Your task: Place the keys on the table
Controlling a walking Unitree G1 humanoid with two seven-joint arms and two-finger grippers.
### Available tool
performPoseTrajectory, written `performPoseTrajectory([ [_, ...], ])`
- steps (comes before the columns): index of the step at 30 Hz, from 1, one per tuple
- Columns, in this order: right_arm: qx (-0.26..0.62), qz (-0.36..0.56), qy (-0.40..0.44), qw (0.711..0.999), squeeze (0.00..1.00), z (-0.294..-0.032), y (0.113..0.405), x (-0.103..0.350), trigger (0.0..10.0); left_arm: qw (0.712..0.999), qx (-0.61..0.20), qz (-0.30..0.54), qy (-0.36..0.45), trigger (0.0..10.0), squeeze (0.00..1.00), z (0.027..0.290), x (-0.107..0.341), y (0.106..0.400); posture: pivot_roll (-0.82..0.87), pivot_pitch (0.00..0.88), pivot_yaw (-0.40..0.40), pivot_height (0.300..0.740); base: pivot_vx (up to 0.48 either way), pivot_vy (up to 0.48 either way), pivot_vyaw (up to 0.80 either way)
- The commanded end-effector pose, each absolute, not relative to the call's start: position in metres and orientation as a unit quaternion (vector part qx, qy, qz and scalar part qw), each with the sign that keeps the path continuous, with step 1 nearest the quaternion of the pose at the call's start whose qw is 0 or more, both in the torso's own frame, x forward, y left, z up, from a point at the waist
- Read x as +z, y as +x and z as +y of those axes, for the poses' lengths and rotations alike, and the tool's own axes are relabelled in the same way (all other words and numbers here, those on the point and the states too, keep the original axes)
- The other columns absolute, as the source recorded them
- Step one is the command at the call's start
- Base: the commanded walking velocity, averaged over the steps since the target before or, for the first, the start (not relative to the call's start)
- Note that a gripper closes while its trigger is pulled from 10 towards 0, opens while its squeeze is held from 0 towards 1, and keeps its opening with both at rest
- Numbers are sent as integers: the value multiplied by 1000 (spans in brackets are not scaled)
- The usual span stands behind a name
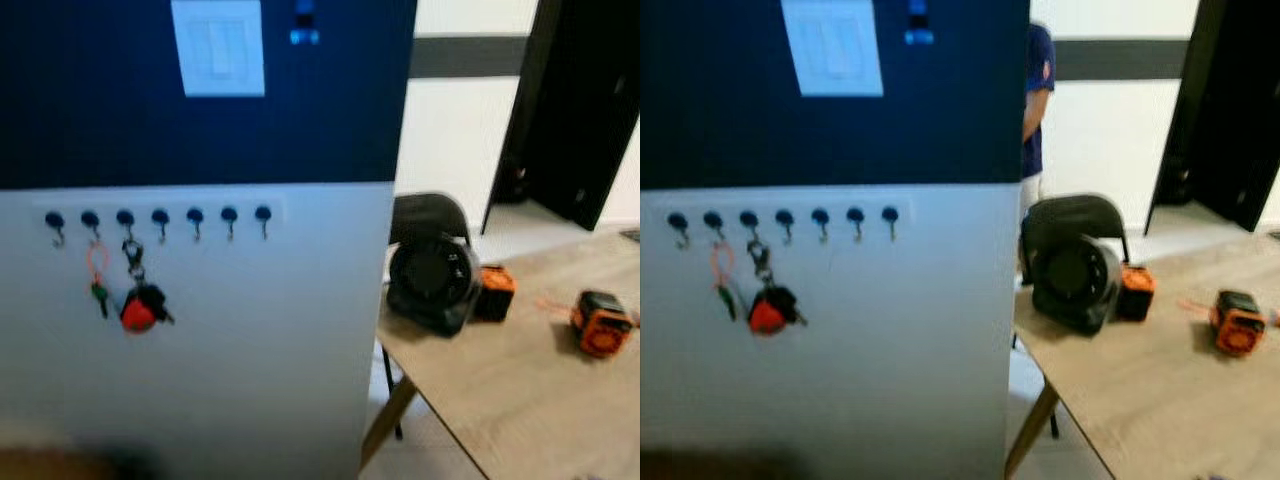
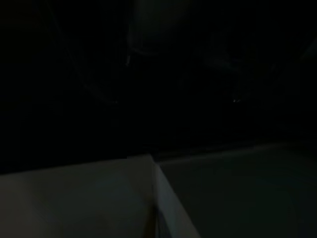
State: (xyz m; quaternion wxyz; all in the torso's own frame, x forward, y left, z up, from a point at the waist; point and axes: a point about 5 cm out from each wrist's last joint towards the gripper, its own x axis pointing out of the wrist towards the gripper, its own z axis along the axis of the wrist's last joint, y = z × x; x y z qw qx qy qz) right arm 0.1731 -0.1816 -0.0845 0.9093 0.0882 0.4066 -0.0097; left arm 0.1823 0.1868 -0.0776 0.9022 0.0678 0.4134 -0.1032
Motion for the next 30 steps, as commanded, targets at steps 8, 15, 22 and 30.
performPoseTrajectory([
  [8,-11,411,88,908,0,-181,171,-85,10000,899,-97,418,85,10000,0,192,-77,183,73,0,21,740,0,0,800],
  [15,-14,409,91,908,0,-181,172,-85,10000,899,-94,420,85,10000,0,192,-76,186,76,0,24,740,0,0,800],
  [22,-38,401,105,909,0,-184,174,-84,10000,899,-97,418,84,10000,0,192,-75,189,76,0,28,740,0,0,229],
  [30,-37,406,101,908,0,-186,170,-85,10000,899,-106,417,83,10000,0,190,-75,188,69,0,26,740,0,0,0],
])
